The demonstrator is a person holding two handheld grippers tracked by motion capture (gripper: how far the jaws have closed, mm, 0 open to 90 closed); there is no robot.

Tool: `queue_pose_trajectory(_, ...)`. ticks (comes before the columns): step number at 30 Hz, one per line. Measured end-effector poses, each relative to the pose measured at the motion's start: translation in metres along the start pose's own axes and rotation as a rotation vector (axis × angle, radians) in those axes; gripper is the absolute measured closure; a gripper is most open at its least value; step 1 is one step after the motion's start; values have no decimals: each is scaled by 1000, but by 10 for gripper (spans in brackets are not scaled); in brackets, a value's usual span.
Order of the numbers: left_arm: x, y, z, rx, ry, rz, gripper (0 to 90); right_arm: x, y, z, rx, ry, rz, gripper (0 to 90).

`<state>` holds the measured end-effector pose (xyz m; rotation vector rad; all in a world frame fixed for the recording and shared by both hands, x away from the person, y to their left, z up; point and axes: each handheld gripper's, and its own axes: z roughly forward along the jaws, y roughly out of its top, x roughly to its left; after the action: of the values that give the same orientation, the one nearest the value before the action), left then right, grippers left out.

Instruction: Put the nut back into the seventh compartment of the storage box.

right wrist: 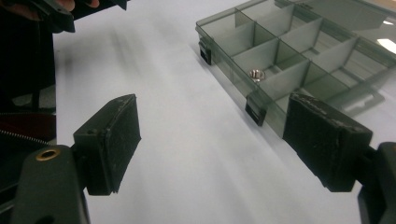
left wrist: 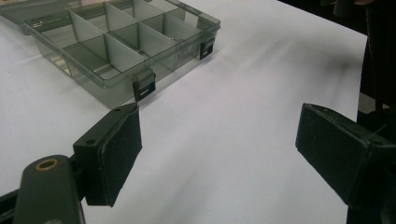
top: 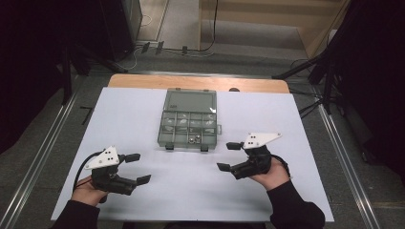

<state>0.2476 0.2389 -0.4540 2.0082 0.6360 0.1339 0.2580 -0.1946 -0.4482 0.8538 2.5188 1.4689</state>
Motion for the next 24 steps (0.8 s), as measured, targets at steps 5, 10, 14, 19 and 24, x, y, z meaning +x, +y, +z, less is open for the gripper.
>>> queue_pose_trajectory(5, 0, 0, -1, -5, -1, -2, 147, 1, -14, -12, -16, -24, 30, 201)
queue_pose_trajectory(10, 0, 0, -1, -5, -1, -1, 147, 4, -25, -21, -49, -51, 43, 195)
queue_pose_trajectory(14, 0, 0, -1, -7, 0, -3, 147, 7, -33, -26, -53, -71, 46, 193)
queue_pose_trajectory(19, 1, 0, -2, -8, -1, -2, 147, 9, -39, -34, -67, -91, 54, 193)
queue_pose_trajectory(24, 0, 0, -1, -6, -2, -1, 147, 11, -44, -39, -71, -100, 63, 193)
